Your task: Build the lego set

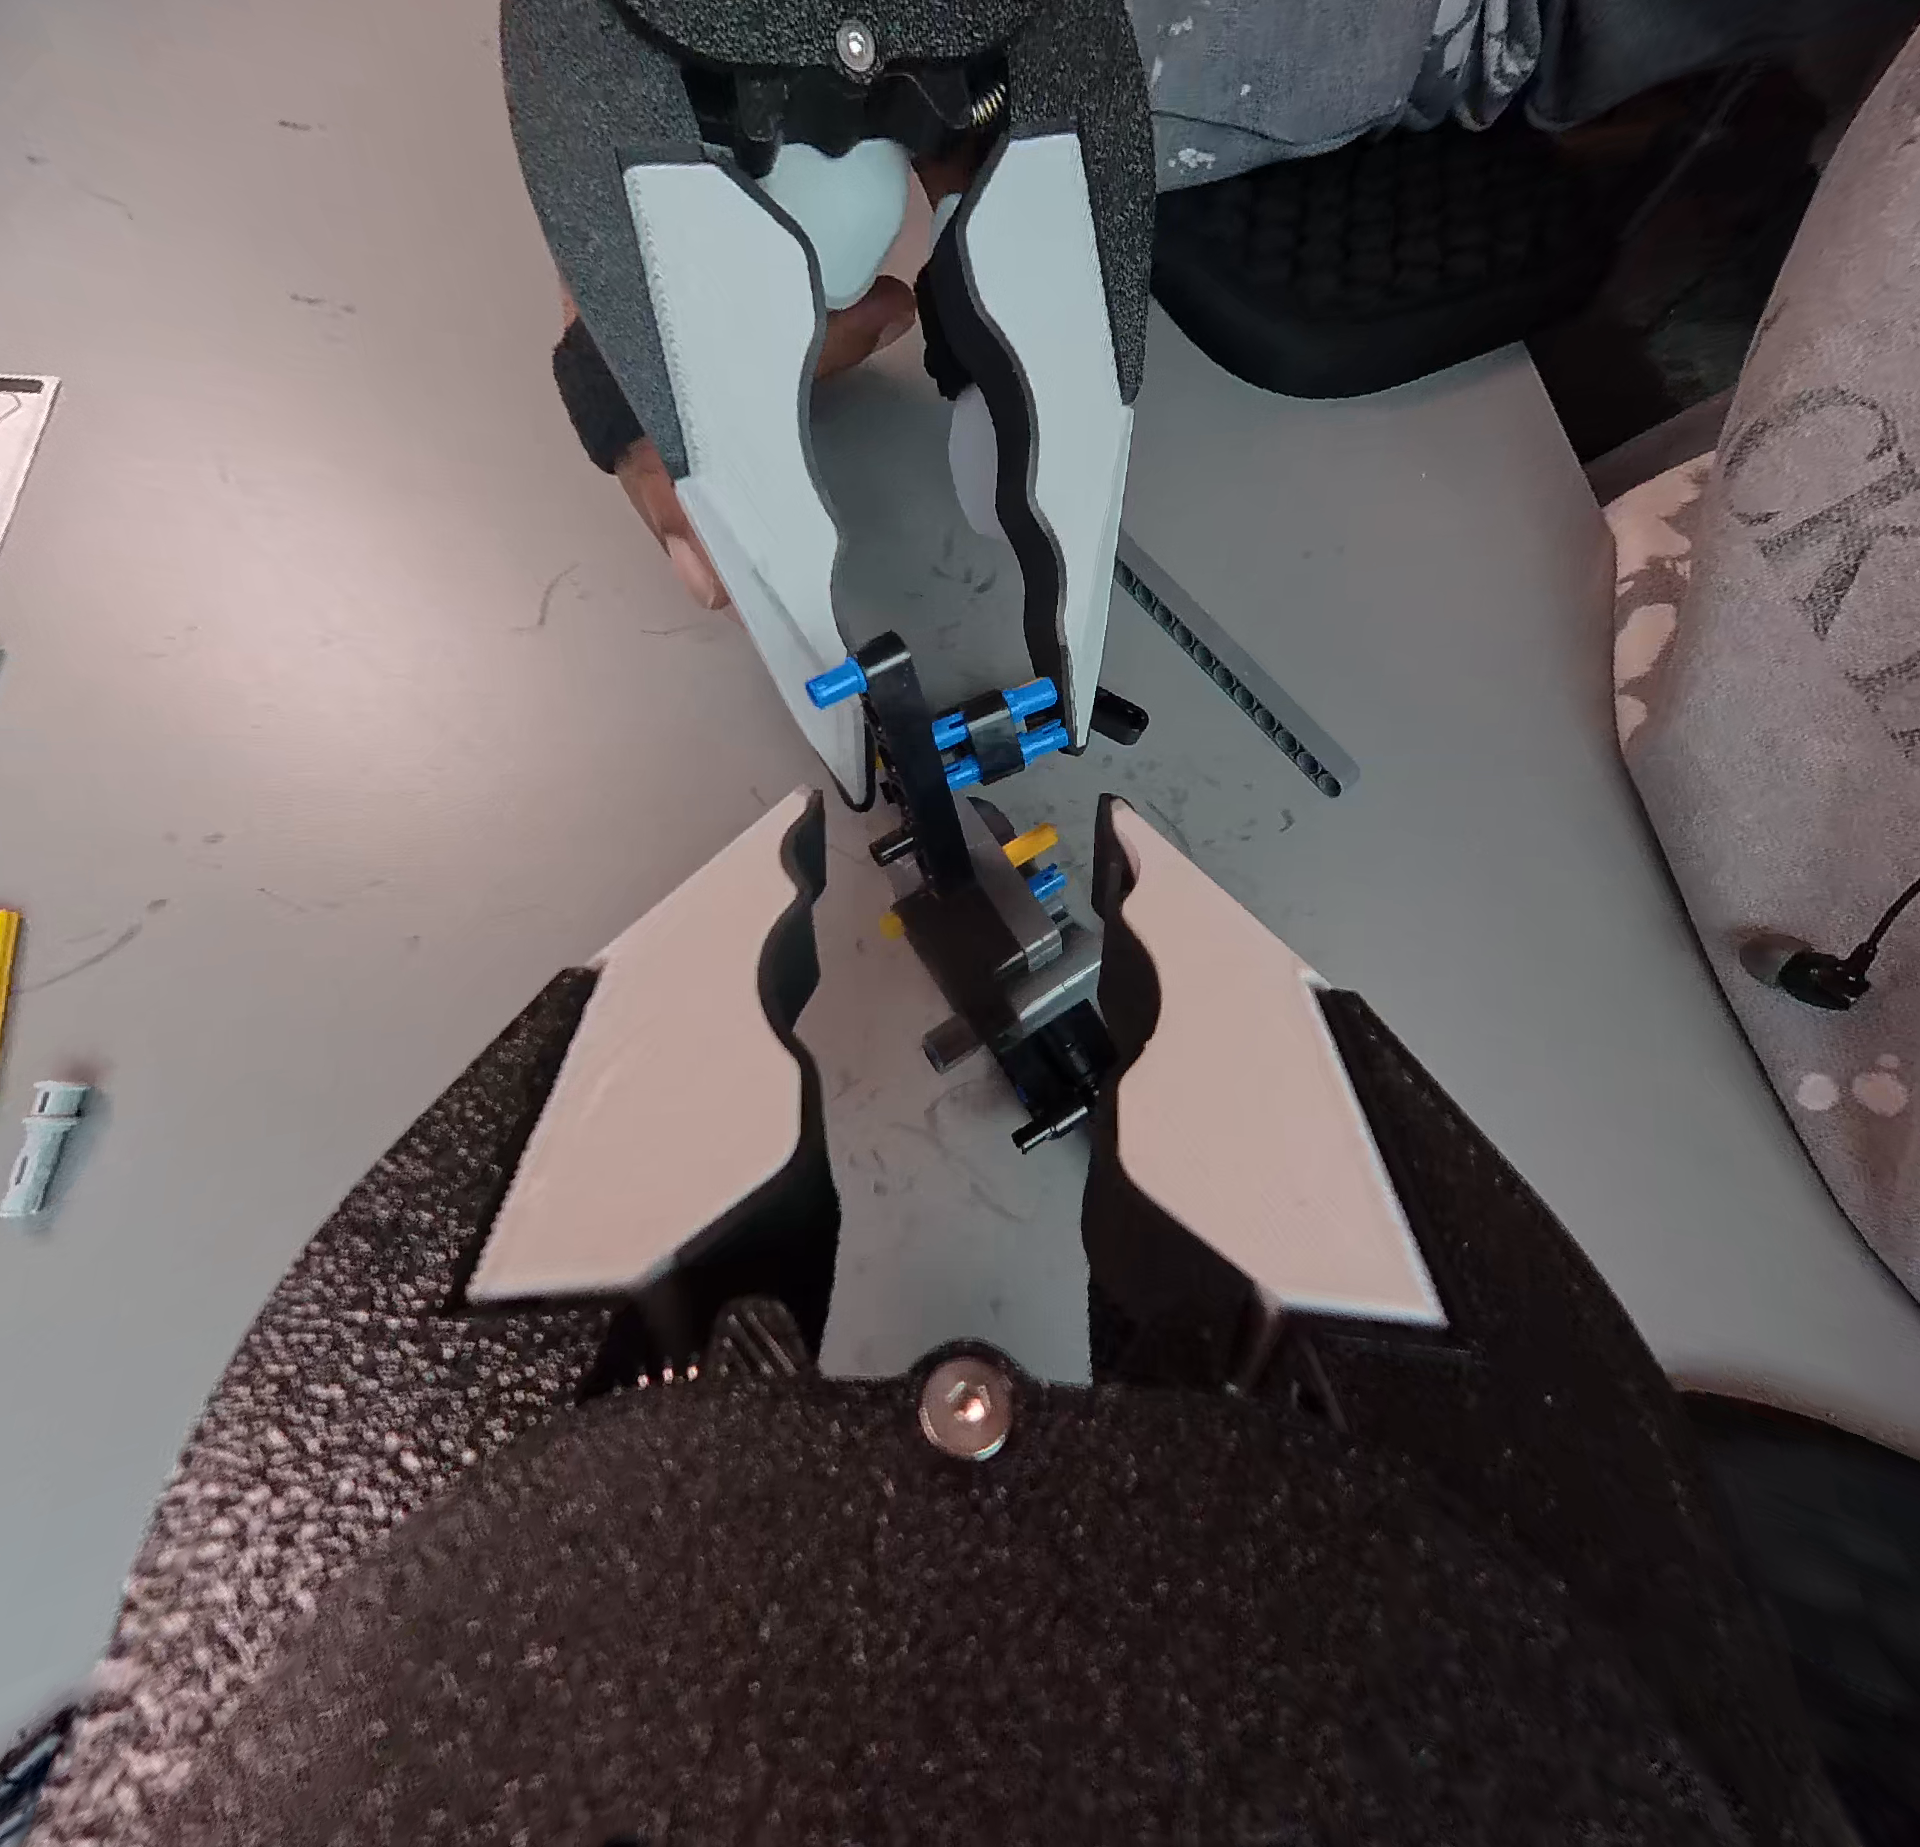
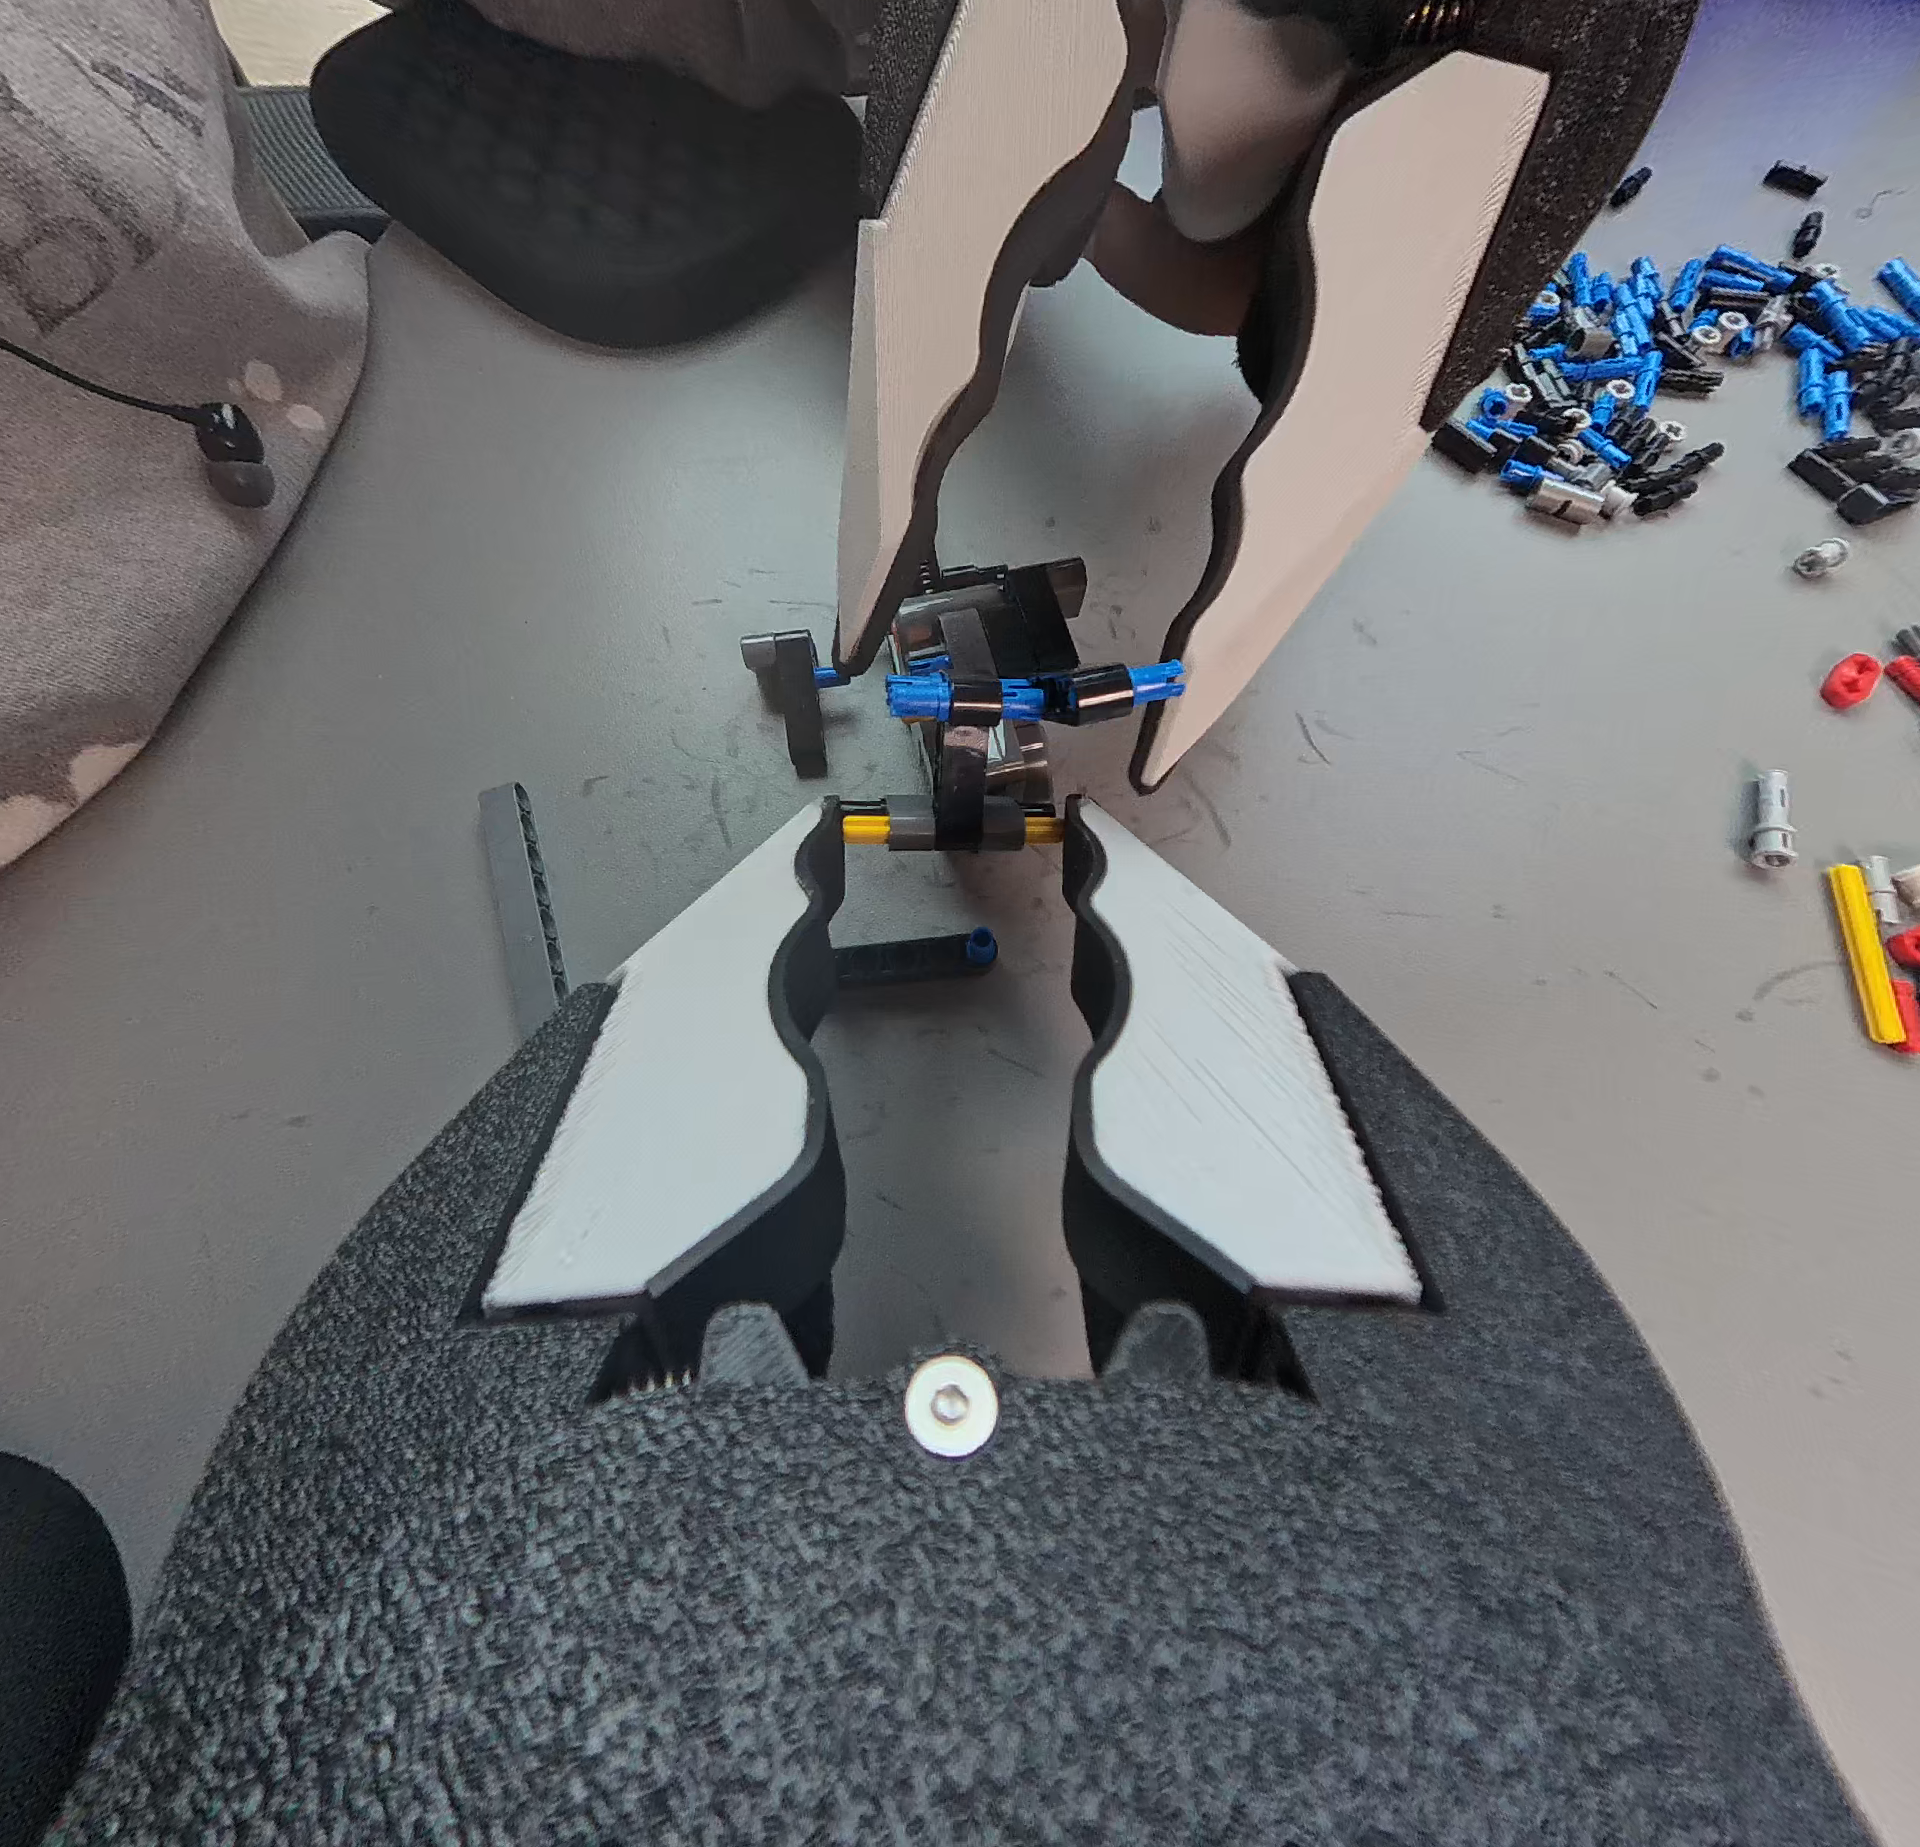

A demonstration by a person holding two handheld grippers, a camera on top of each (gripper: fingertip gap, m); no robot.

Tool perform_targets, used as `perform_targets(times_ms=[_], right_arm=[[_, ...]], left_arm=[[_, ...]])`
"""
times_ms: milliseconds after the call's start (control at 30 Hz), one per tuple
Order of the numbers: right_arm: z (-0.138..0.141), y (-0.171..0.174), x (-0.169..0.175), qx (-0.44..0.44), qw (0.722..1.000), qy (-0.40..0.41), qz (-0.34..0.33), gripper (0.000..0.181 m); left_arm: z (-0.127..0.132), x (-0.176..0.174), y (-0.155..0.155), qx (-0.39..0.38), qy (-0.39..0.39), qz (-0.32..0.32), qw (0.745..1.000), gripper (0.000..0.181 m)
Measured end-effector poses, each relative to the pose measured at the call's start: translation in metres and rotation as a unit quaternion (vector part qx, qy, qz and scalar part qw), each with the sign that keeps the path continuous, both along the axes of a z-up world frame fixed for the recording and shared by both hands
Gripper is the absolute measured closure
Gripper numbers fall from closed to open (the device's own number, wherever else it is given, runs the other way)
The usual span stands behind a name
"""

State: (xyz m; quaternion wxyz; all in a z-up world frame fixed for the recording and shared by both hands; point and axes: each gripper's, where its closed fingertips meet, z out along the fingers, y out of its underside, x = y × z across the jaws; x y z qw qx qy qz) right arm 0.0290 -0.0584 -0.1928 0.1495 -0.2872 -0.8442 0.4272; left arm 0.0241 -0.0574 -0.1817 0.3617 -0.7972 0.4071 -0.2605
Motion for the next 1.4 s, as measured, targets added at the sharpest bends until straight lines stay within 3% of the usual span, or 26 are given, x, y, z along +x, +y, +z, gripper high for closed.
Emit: perform_targets(times_ms=[633,1033,1400], right_arm=[[0.002,0.001,-0.001,0.0,1.0,0.01,0.001,0.139],[0.003,0.001,-0.001,0.001,1.0,0.007,0.016,0.139],[0.004,0.003,0.0,0.01,0.999,-0.001,0.035,0.139]], left_arm=[[0.007,0.0,0.005,0.016,0.008,0.209,0.978,0.129],[0.005,0.008,0.011,0.0,-0.021,0.205,0.978,0.145],[0.004,0.007,0.011,0.014,-0.019,0.2,0.98,0.147]])
